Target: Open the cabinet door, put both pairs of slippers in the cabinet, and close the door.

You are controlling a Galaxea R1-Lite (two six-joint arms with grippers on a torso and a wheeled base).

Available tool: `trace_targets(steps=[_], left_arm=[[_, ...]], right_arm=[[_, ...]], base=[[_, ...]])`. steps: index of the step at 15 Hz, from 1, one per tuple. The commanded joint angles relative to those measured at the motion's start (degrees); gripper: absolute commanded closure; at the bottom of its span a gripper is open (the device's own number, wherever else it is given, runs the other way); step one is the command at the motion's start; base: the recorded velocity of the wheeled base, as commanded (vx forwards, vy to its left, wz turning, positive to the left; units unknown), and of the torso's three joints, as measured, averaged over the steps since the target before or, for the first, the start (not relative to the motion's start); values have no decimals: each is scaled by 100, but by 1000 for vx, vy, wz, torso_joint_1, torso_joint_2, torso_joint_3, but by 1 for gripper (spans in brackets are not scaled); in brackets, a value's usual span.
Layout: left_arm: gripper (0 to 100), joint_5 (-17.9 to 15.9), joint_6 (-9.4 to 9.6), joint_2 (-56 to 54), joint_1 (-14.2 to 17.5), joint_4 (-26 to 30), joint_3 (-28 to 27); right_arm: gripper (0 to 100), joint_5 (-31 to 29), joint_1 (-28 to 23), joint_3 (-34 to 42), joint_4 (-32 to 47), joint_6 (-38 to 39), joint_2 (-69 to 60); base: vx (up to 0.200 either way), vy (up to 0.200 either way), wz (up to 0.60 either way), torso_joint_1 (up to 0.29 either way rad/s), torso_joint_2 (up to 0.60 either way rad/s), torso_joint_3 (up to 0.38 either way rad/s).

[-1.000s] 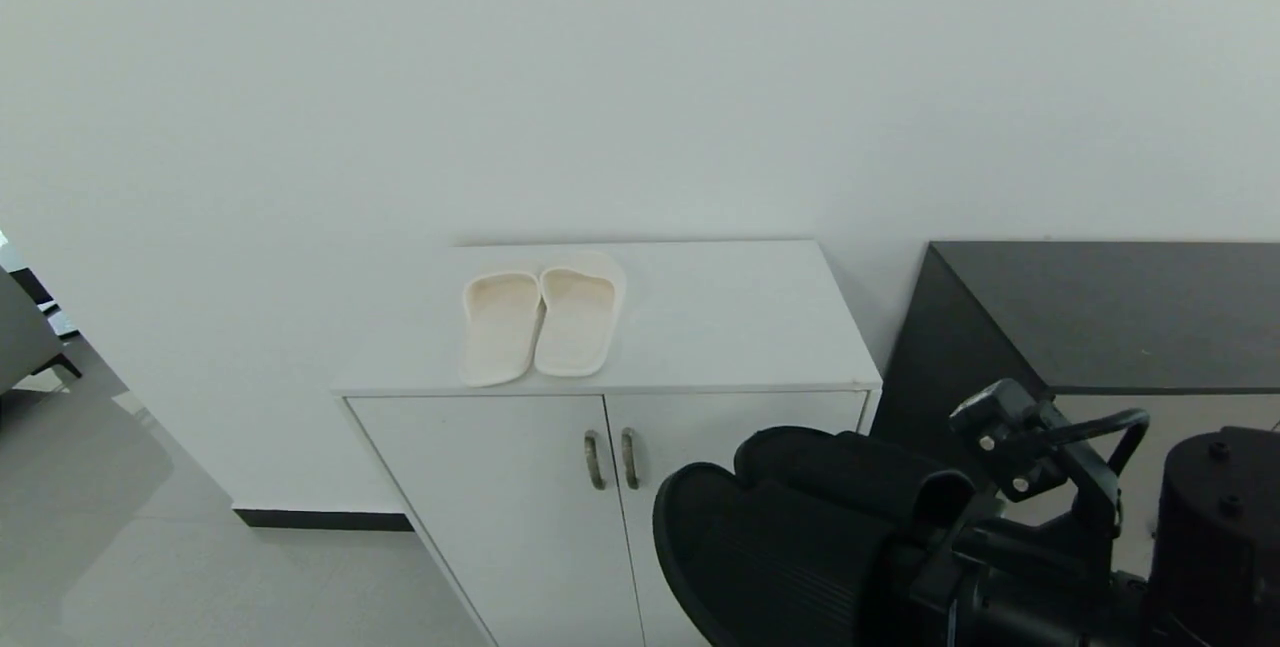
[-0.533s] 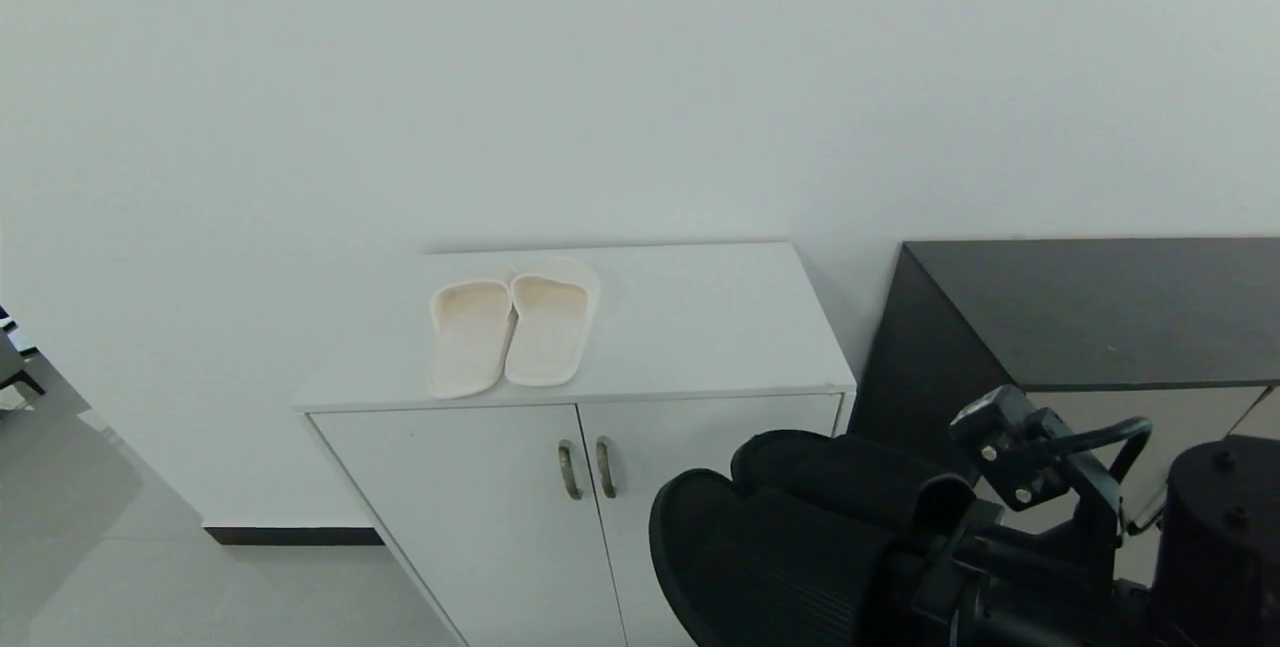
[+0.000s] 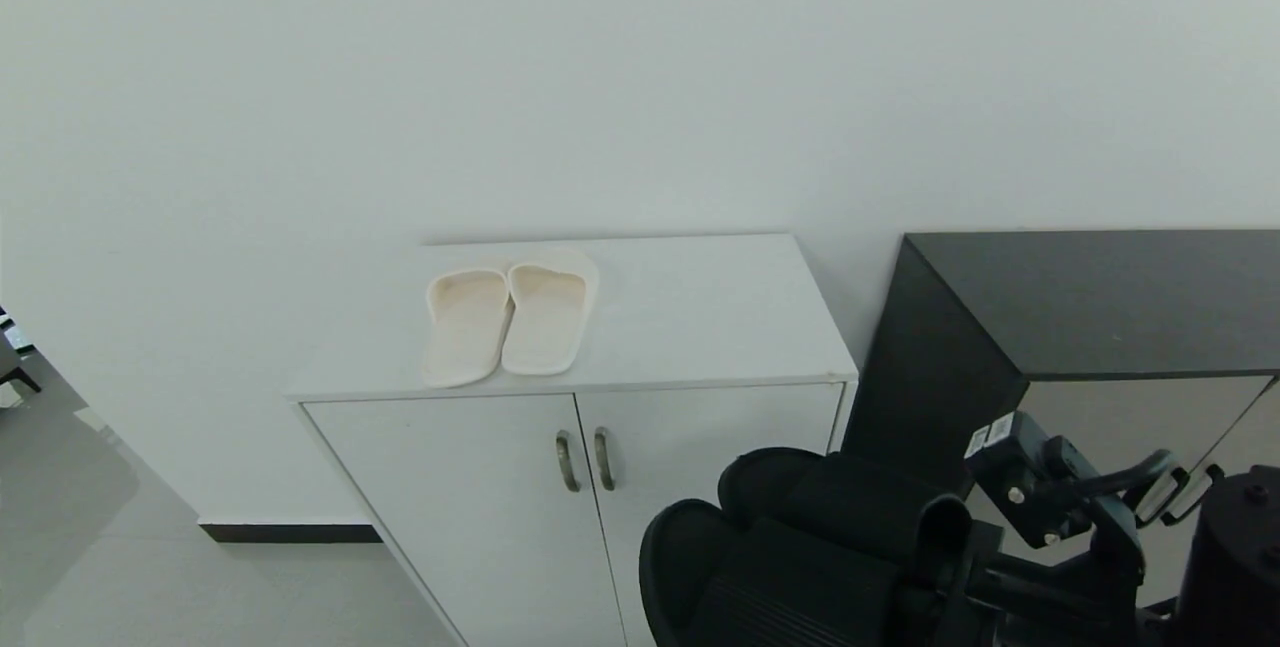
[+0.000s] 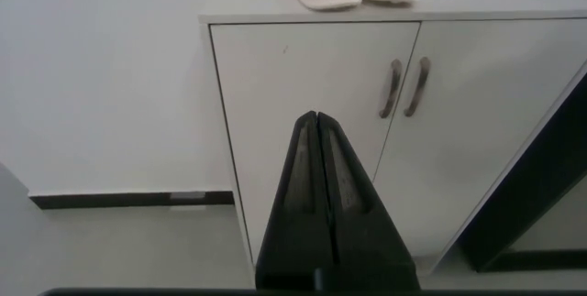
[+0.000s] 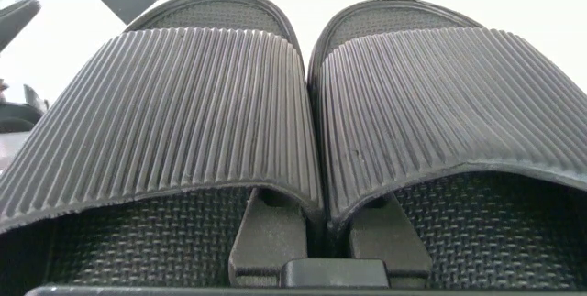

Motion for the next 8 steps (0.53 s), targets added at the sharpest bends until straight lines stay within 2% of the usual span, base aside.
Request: trace_targets(steps=[1,7,8], left_arm=[[100,-1,2,-1,1,1,0],[100,-10,-50,-1,1,1,0],[0,-10,-59,-1,1,1,0]], right_arm=[[100,22,7,99,-27,-14,17],[100,128,-19,214,-27,-243,78],[100,268,-54,222,-27,-234,113]], base=[[0,0,0,-203,447,246],[0,0,0,-241,538,290],[0,0,0,-242,540,286]])
